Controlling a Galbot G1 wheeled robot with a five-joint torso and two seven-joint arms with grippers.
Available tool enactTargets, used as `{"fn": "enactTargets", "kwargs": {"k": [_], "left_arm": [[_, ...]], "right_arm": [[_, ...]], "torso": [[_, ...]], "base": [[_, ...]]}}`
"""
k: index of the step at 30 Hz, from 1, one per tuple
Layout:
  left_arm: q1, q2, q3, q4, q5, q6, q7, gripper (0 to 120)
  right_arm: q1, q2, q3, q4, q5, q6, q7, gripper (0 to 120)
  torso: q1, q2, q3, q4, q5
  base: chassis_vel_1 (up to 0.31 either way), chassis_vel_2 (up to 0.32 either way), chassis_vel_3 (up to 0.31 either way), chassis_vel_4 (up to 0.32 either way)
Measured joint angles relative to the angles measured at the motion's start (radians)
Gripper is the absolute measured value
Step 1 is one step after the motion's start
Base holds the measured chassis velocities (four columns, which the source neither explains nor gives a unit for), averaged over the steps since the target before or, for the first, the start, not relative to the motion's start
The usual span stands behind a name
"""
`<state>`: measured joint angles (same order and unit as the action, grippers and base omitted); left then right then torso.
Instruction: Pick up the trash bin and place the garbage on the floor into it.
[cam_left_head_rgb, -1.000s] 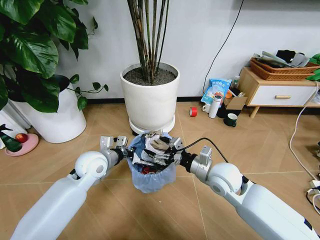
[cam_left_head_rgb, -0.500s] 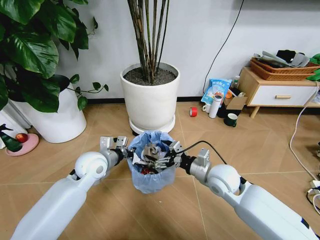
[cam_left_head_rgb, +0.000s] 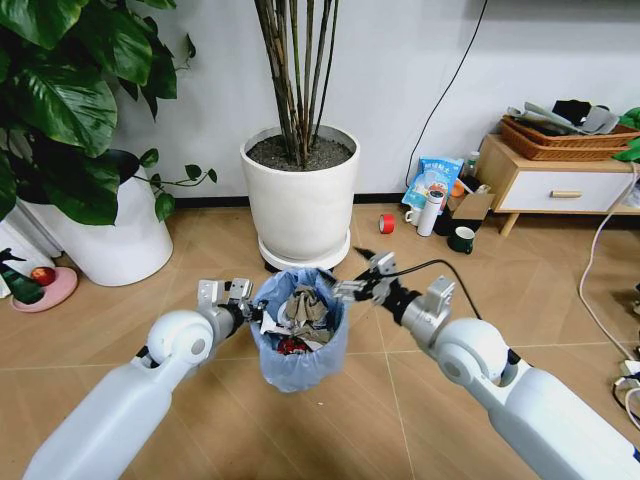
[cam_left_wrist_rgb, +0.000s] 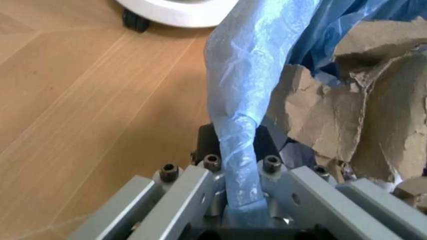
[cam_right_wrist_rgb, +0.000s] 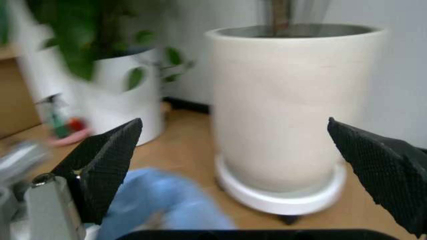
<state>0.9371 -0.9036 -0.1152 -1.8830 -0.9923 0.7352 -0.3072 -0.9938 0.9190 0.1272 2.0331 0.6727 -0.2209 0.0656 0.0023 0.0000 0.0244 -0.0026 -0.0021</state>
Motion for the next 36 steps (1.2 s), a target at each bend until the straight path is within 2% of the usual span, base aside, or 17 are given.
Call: {"fn": "enactTargets", "kwargs": {"k": [5, 11, 15, 18, 21, 24, 29, 36], "left_arm": [[0.041, 0.013, -0.031, -0.022, 0.010, 0.000, -0.001, 0], [0.079, 0.013, -0.054, -0.038, 0.023, 0.000, -0.002, 0], [0.118, 0.012, -0.079, -0.054, 0.039, -0.004, 0.006, 0], [0.127, 0.007, -0.082, -0.056, 0.046, -0.006, 0.011, 0], [0.128, 0.004, -0.082, -0.056, 0.048, -0.007, 0.012, 0], [0.132, 0.001, -0.078, -0.062, 0.051, -0.008, 0.013, 0], [0.146, 0.008, -0.082, -0.071, 0.054, -0.009, 0.012, 0], [0.161, 0.008, -0.087, -0.084, 0.060, -0.011, 0.012, 0]], "right_arm": [[-0.045, 0.026, 0.068, -0.026, -0.084, -0.007, 0.108, 100], [-0.130, 0.049, 0.158, -0.038, -0.166, -0.007, 0.124, 100], [-0.257, 0.094, 0.281, -0.015, -0.215, -0.009, 0.122, 100], [-0.306, 0.131, 0.319, -0.009, -0.263, -0.008, 0.119, 100], [-0.327, 0.155, 0.330, -0.008, -0.289, -0.003, 0.118, 100], [-0.382, 0.220, 0.339, 0.023, -0.335, 0.004, 0.120, 100], [-0.433, 0.264, 0.345, 0.054, -0.386, 0.017, 0.114, 100], [-0.481, 0.282, 0.348, 0.087, -0.418, 0.027, 0.105, 100]], "torso": [[0.000, 0.000, 0.000, 0.0001, 0.0003], [0.000, 0.000, 0.000, 0.0000, 0.0003], [0.000, 0.000, 0.000, -0.0001, 0.0001], [0.000, 0.000, 0.000, 0.0000, 0.0001], [0.000, 0.000, 0.000, -0.0001, 0.0001], [0.000, 0.000, 0.000, -0.0001, 0.0000], [0.000, 0.000, 0.000, -0.0001, 0.0002], [0.000, 0.000, 0.000, -0.0001, 0.0001]], "base": [[0.000, 0.000, 0.000, 0.000], [0.000, 0.000, 0.000, 0.000], [0.000, 0.000, 0.000, 0.000], [0.000, 0.000, 0.000, 0.000], [0.000, 0.000, 0.000, 0.000], [0.000, 0.000, 0.000, 0.000], [0.000, 0.000, 0.000, 0.000], [0.059, 0.052, -0.070, -0.054]]}}
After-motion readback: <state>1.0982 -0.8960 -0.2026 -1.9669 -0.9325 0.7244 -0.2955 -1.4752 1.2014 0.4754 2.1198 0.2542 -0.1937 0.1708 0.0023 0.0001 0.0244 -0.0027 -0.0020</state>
